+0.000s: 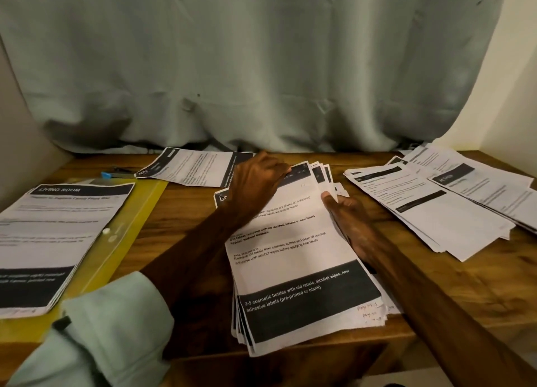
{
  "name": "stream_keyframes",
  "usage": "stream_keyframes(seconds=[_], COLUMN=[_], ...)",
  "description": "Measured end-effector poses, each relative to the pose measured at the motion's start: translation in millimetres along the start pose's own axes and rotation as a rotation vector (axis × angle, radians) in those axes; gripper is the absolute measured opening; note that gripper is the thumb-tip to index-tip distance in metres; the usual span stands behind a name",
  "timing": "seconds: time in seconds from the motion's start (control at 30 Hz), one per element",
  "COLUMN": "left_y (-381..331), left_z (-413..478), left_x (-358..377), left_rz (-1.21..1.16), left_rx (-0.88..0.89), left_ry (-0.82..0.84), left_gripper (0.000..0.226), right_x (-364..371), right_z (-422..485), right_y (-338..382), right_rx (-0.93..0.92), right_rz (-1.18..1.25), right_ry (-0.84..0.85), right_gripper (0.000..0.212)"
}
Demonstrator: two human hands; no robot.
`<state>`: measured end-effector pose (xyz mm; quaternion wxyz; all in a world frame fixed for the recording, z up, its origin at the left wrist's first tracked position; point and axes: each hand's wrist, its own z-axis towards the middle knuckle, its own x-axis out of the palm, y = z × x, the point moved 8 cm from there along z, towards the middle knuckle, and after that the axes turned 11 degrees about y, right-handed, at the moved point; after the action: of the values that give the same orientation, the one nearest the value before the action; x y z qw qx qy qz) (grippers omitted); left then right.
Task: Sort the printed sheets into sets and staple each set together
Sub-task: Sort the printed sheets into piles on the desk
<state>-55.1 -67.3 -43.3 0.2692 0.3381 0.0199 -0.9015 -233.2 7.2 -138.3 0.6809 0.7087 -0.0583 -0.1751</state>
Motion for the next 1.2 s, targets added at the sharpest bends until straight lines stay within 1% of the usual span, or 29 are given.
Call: stream_keyframes(seconds=[0.07,0.13,0.3,0.37,0.43,0.5,0.53,0.6,0.63,0.7,0.77,0.8,0.87,0.93,0.97,1.0,1.03,1.07,1.1,1.13,1.2], left_y=[-2.9,-1.8,2.2,0.1,-1.6,-6.1,-8.6,-10.4,-11.5,-11.9,-12.6,-12.9,-12.9,-13.5,-14.1,-14.0,-13.6,-12.9,-12.2,-11.5,-10.1], left_z=[-1.6,-3.1,-4.4,-10.4,-24.8,-42.9,-50.7,-59.0,-60.0,-59.8,-60.0,-60.5,-62.0,-62.9,-63.0,-63.1,-63.2,-63.0,-63.3,-63.3,-63.0], left_x=[2.5,6.2,1.6,-1.8,-2.4,-1.0,2.1,8.8,10.4,12.7,12.6,12.6,13.2,14.2,14.2,15.4,16.5,18.2,20.5,22.0,27.2], left_rz=[0.073,0.044,-0.261,-0.36,-0.425,-0.394,-0.388,-0.442,-0.462,-0.465,-0.437,-0.415,-0.396,-0.406,-0.409,-0.413,-0.415,-0.415,-0.41,-0.397,-0.374], left_rx=[0.042,0.051,-0.035,-0.023,-0.015,0.019,0.035,0.008,-0.003,-0.008,0.008,0.016,0.018,0.011,0.008,0.004,-0.003,-0.018,-0.041,-0.062,-0.093], left_ry=[-0.01,0.002,0.038,0.086,0.139,0.171,0.188,0.238,0.254,0.282,0.297,0.3,0.319,0.344,0.359,0.373,0.393,0.417,0.448,0.47,0.51], left_gripper=[0.004,0.006,0.009,0.012,0.014,0.017,0.019,0.022,0.024,0.027,0.026,0.027,0.032,0.035,0.036,0.038,0.039,0.04,0.041,0.041,0.04], right_x=[1.0,1.4,-0.5,-4.8,-6.3,-9.1,-11.1,-11.5,-11.4,-11.3,-13.8,-14.4,-18.5,-23.0,-22.3,-18.4,-12.4,-6.5,-2.3,1.5,4.7], right_z=[-1.1,-2.4,-5.2,-3.8,-4.1,-3.6,-3.9,-4.6,-5.0,-6.2,-7.5,-7.0,0.7,13.8,22.7,32.3,41.5,48.1,51.4,51.7,54.6], right_y=[1.0,2.0,0.5,-1.4,-1.4,0.9,2.0,2.5,2.4,6.5,19.2,27.5,41.2,51.4,52.3,50.0,45.8,40.8,36.8,35.5,33.6], right_rx=[-0.002,-0.008,-0.001,-0.001,-0.006,-0.055,-0.071,-0.078,-0.079,-0.095,-0.14,-0.155,-0.187,-0.239,-0.227,-0.178,-0.121,-0.056,0.0,0.021,0.024], right_rz=[-0.018,-0.017,0.007,0.03,0.051,-0.008,-0.043,-0.053,-0.045,-0.067,-0.201,-0.314,-0.569,-0.716,-0.739,-0.753,-0.795,-0.87,-0.948,-0.999,-1.017], right_ry=[0.001,-0.01,-0.059,-0.103,-0.104,-0.11,-0.128,-0.142,-0.148,-0.155,-0.165,-0.163,-0.185,-0.21,-0.175,-0.1,-0.018,0.048,0.087,0.095,0.08], right_gripper=[0.025,0.031,0.038,0.03,0.023,0.023,0.019,0.005,0.008,0.025,0.041,0.044,0.04,0.028,0.021,0.017,0.024,0.035,0.044,0.048,0.048])
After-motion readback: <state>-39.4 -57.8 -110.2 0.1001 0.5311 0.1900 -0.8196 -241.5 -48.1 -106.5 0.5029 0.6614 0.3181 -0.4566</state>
